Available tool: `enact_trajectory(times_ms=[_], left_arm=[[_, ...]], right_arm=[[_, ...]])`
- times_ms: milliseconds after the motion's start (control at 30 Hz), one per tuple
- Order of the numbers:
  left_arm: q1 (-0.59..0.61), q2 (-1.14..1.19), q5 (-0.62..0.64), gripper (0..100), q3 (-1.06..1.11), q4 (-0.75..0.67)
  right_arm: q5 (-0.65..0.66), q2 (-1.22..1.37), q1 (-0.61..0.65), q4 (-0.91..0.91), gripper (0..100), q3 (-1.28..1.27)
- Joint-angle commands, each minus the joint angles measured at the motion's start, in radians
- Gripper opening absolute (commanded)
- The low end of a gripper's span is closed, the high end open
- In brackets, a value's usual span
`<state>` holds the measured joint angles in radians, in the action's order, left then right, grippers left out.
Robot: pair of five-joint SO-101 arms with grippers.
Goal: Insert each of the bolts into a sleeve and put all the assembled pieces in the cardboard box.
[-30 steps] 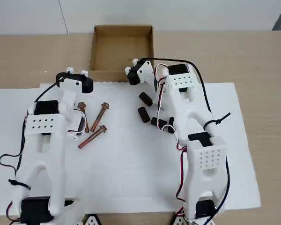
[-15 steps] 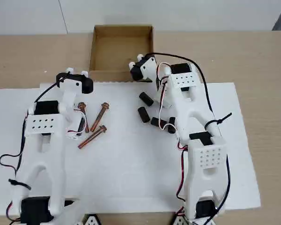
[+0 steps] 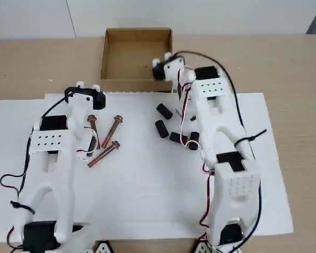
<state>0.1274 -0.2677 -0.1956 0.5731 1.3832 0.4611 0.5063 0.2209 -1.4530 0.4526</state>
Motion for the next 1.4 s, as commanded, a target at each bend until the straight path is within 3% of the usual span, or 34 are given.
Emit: enact_trajectory(times_ms=[0,200,400,633,967,1367], left_arm=[[0.000,-0.012,0.012,1,-0.010,0.028],[0.005,-0.011,0.035,1,-0.047,0.055],[-0.006,0.006,0.034,1,-0.300,0.166],[-0.114,0.341,0.037,1,-0.650,0.304],[-0.187,0.786,0.037,1,-1.061,0.348],[-0.189,0.908,0.014,8,-1.208,0.353]], right_arm=[[-0.043,-0.156,-0.013,-0.099,0.2,0.015],[-0.084,-0.229,-0.116,-0.254,0.2,0.015],[-0.086,-0.283,-0.269,-0.272,0.2,0.009],[-0.086,-0.291,-0.374,-0.272,0.2,0.008],[-0.086,-0.289,-0.420,-0.269,0.3,-0.008],[-0.086,-0.297,-0.414,-0.263,0.3,-0.095]])
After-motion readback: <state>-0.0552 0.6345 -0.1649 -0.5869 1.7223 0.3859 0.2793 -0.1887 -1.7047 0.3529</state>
